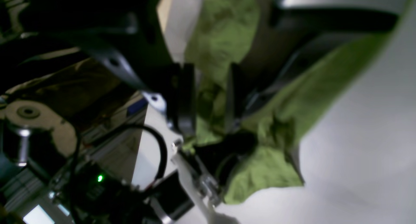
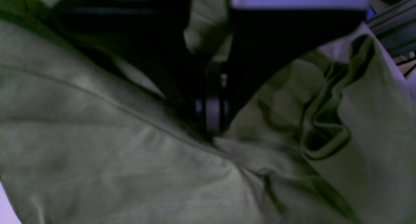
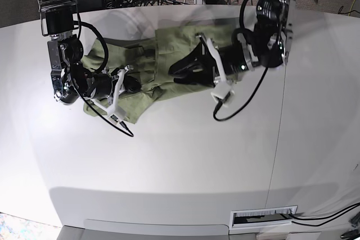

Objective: Fold the T-shirt properly
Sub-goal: 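Lift the strip end with the left gripper and fold it toward the right gripper, then grasp the folded layers with both grippers and push them together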

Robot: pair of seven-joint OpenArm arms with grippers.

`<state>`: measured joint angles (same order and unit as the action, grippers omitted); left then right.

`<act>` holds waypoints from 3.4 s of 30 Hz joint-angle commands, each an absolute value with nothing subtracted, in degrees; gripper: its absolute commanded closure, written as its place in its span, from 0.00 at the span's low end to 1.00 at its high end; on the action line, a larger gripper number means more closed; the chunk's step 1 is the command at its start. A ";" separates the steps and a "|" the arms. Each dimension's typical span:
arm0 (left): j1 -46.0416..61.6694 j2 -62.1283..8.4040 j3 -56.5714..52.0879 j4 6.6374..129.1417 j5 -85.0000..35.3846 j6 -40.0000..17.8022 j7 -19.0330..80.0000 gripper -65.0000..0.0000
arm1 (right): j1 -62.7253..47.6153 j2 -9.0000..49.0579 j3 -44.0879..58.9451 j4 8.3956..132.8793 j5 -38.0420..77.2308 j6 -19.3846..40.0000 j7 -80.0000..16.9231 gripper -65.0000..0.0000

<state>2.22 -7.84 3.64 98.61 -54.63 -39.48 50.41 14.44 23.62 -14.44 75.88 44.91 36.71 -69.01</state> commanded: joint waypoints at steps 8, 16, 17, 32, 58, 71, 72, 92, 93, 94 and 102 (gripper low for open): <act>2.68 -10.37 3.60 99.59 -61.78 -40.00 62.11 0.88 | 14.96 24.97 -14.52 76.20 43.05 36.49 -72.07 1.00; 4.14 -10.61 3.64 99.53 -51.96 -40.00 56.55 1.00 | 15.20 25.82 -11.55 85.65 43.68 36.47 -77.34 0.97; 4.14 -10.63 3.64 99.35 -49.89 -40.00 55.83 1.00 | 15.20 26.04 -10.48 86.04 43.68 36.47 -77.43 0.97; 3.79 -10.28 3.64 88.29 -35.11 -40.00 38.48 1.00 | 10.11 35.88 1.23 86.72 47.07 36.60 -78.50 0.66; 3.79 -10.33 8.16 87.96 -34.02 -40.00 39.33 1.00 | 10.61 34.13 1.10 70.37 51.99 36.80 -72.25 0.59; 3.44 -10.35 12.21 87.96 -29.30 -40.00 38.35 1.00 | 11.05 27.33 1.15 71.00 56.38 36.71 -76.03 1.00; 3.40 -10.33 12.21 87.96 -28.45 -40.00 37.71 1.00 | 11.25 27.68 1.30 71.68 57.74 36.75 -77.25 1.00; 2.83 -1.21 12.27 87.96 -23.64 -40.00 31.66 1.00 | 10.31 26.35 2.74 93.34 59.57 38.83 -77.17 1.00; 2.85 -0.27 12.27 87.96 -23.38 -40.00 31.68 1.00 | 10.28 25.17 2.74 93.34 59.57 38.83 -77.03 1.00; 2.85 0.56 12.27 87.94 -22.79 -40.00 31.68 1.00 | 10.22 23.94 2.72 93.34 59.57 38.83 -77.06 1.00; 2.35 0.71 12.58 88.01 -20.53 -40.00 35.64 1.00 | 10.20 18.76 2.70 93.34 60.16 38.96 -77.03 1.00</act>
